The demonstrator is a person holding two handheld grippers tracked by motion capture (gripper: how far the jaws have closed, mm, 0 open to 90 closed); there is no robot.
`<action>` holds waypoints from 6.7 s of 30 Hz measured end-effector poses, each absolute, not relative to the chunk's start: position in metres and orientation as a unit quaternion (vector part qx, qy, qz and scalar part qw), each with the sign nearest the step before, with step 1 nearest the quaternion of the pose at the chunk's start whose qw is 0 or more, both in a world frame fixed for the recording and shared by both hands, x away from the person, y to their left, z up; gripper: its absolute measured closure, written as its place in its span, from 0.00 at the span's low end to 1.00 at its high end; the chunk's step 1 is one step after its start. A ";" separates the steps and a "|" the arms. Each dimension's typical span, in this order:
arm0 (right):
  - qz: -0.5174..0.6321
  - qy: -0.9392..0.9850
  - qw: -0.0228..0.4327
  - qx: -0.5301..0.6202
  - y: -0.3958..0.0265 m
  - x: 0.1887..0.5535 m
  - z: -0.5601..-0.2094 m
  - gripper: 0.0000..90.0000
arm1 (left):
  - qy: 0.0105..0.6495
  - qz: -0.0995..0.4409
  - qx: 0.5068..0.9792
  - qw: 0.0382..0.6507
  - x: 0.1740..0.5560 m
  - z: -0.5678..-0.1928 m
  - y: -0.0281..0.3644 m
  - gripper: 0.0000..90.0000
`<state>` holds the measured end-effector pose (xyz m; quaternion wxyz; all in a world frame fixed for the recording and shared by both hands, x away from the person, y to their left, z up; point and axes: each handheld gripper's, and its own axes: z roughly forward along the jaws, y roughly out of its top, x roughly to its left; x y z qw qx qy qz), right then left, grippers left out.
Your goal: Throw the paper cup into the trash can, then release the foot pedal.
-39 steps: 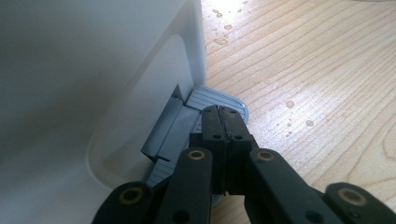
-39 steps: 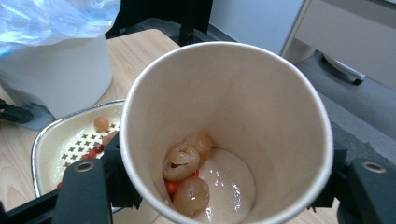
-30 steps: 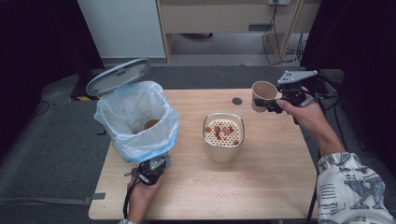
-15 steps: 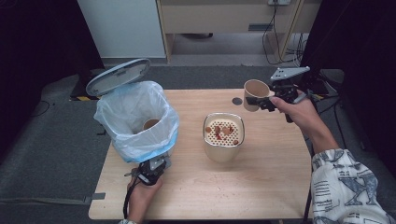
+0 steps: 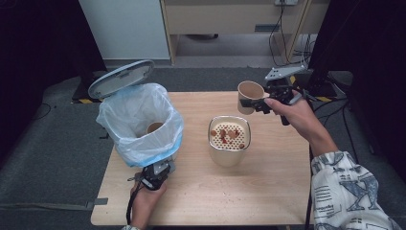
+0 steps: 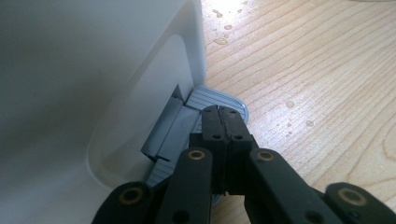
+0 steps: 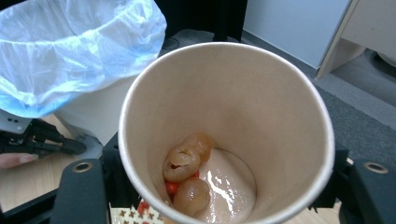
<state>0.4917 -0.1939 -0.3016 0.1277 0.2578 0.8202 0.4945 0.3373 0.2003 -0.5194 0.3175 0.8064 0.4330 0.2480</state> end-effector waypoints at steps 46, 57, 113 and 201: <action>0.507 0.827 0.088 0.227 -0.050 0.481 -0.253 0.33 | 0.435 0.247 0.805 0.319 0.337 -0.520 0.200 0.99; 0.506 0.833 0.076 0.211 -0.010 0.478 -0.251 0.33 | 0.436 0.248 0.804 0.319 0.337 -0.520 0.199 0.99; 0.501 0.840 0.065 0.197 0.057 0.476 -0.287 0.11 | 0.435 0.245 0.805 0.320 0.337 -0.520 0.200 0.99; 0.465 0.790 0.157 0.368 -0.169 0.500 -0.317 0.08 | 0.425 0.246 0.790 0.366 0.311 -0.501 0.189 0.48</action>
